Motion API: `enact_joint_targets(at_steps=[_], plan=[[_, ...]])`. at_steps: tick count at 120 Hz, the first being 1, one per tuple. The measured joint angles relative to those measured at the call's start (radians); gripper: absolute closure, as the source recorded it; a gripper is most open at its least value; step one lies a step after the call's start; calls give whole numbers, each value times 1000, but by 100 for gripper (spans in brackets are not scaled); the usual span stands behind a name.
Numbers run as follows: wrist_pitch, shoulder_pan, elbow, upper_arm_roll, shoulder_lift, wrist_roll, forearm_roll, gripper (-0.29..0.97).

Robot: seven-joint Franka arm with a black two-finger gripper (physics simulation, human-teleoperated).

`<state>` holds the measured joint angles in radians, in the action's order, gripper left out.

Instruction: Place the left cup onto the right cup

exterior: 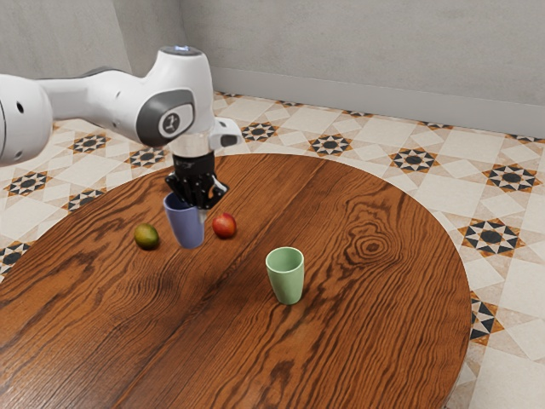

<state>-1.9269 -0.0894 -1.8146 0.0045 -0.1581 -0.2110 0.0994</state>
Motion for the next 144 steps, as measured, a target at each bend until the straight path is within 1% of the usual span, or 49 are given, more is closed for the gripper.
enact_joint_targets(at_steps=[13,27,44,61,84,107,144], plan=[[46,-6,1,-41,27,-56,6,78],[78,-13,5,-91,32,-117,19,78],[97,-26,10,-145,26,-185,34,78],[104,-31,72,-176,-11,-244,48,78],[102,-40,159,-188,-85,-304,54,78],[77,-54,189,-192,-123,-350,53,78],[47,-67,293,-205,-224,-402,54,78]])
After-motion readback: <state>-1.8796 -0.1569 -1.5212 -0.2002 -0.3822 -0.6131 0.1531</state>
